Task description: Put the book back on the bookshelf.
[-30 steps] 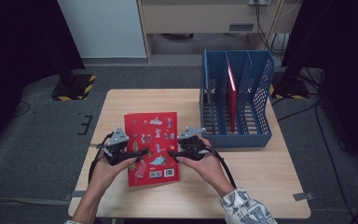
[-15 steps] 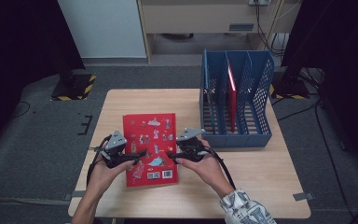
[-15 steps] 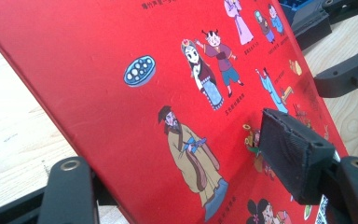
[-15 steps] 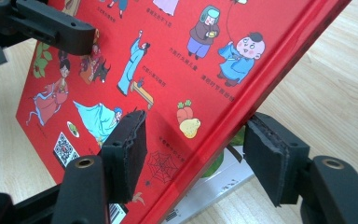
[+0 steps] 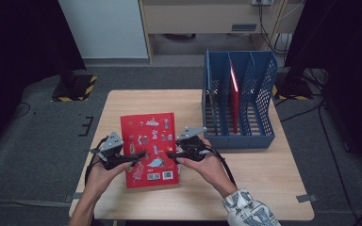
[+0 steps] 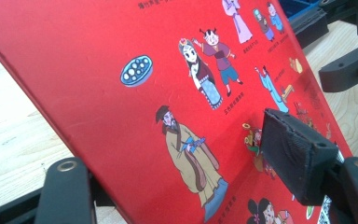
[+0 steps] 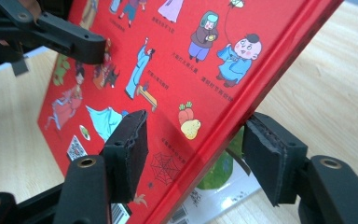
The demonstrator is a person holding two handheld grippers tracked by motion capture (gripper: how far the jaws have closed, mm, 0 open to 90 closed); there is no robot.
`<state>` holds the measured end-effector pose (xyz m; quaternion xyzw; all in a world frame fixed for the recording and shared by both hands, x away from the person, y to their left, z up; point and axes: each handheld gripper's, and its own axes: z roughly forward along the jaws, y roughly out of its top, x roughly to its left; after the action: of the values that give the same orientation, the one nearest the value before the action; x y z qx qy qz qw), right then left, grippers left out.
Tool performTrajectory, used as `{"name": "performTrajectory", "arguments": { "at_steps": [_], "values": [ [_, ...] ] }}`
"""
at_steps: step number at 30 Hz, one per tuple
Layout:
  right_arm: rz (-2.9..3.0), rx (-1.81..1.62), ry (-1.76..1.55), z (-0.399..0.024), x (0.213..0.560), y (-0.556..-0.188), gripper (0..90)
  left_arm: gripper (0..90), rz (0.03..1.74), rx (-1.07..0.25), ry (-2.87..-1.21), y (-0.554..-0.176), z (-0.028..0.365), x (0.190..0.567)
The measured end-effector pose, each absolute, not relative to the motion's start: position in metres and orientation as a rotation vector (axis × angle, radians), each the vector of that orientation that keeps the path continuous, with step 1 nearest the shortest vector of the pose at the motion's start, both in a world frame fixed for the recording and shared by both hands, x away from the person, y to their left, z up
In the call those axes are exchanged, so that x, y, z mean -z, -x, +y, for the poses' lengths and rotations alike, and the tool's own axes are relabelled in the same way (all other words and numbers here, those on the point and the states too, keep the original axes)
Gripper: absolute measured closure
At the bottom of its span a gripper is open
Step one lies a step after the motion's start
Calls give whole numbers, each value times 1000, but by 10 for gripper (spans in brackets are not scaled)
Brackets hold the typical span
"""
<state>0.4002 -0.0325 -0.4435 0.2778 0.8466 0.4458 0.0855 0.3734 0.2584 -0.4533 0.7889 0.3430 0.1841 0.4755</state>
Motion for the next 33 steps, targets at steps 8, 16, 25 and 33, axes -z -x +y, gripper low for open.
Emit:
{"name": "performTrajectory", "arguments": {
  "at_steps": [8,16,25,33],
  "values": [
    [2499,-1338,-786,-31,428,-401,421,285,840,-475,-1936,-375,256,442],
    [2471,-1335,-799,-27,417,-409,441,300,844,-461,-1943,-379,247,436],
    [2466,-1312,-798,-23,405,-411,466,354,873,-460,-1925,-376,248,429],
    [2450,-1339,-789,-20,390,-415,479,377,883,-464,-1889,-378,253,420]
  ]
}}
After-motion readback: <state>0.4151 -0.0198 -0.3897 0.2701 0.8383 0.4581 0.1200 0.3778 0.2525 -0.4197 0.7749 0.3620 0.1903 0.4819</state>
